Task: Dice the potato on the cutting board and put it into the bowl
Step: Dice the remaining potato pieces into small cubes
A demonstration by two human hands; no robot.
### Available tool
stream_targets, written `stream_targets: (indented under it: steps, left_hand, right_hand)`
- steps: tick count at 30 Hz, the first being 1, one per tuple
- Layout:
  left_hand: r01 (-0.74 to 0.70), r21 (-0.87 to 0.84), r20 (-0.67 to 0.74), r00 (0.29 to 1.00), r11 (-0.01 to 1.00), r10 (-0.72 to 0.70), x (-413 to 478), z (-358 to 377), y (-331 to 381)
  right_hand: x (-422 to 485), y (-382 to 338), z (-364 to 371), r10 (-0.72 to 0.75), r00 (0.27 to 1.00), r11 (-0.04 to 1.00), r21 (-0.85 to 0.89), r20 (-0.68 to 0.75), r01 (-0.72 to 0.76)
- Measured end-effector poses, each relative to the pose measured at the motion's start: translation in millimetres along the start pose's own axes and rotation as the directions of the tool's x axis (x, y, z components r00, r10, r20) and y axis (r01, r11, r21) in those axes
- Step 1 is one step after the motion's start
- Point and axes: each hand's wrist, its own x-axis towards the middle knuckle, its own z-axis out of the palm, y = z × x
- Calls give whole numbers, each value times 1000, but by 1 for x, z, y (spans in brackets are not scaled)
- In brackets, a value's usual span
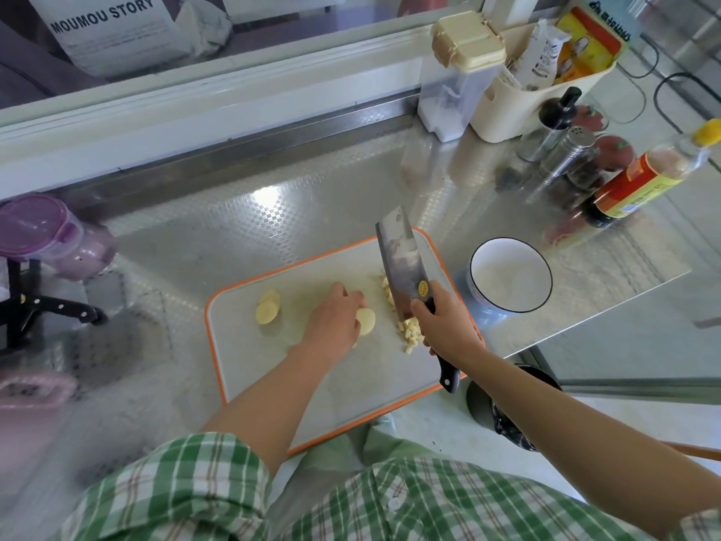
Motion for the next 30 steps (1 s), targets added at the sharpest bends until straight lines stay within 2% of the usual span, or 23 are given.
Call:
stream_targets:
  steps: [3,7,15,17,19,21,24,26,30]
  left_hand:
    - [15,0,-40,999,1000,-15,-2,2,9]
    - [11,-53,-27,1000,999,-13,-6,10,16]
    - [-16,114,-62,998,993,23,-5,9,9]
    - [-43,91,-100,994,995,52,-6,8,12]
    - [-44,-58,-142,989,997,35,-7,5,8]
    - [16,-283,-254,963,959,-91,-11,-1,1]
    - [147,-540,-429,799,829,-421,-16,-18,-15]
    - [234,-600,-436,706,765,-558,-21,-25,-25]
    - [317,-662,-363,656,679,-662,-34,-21,-38]
  right_hand:
    - [-2,2,0,18,1000,999,-46,4,-18]
    - [-4,1,1,26,1000,999,-36,7,-26]
    - [-5,2,-2,20,1000,1000,-5,6,-20]
    - [-5,4,-2,23,1000,999,-23,7,-23]
    - [-6,3,-1,17,1000,999,-39,10,-17]
    - [-7,1,3,7,1000,1000,-17,25,-7]
    - [-12,-2,21,-37,995,999,31,94,34]
    - [-20,-4,38,-85,982,996,14,170,83]
    - [-34,-1,70,-196,951,966,-120,240,230]
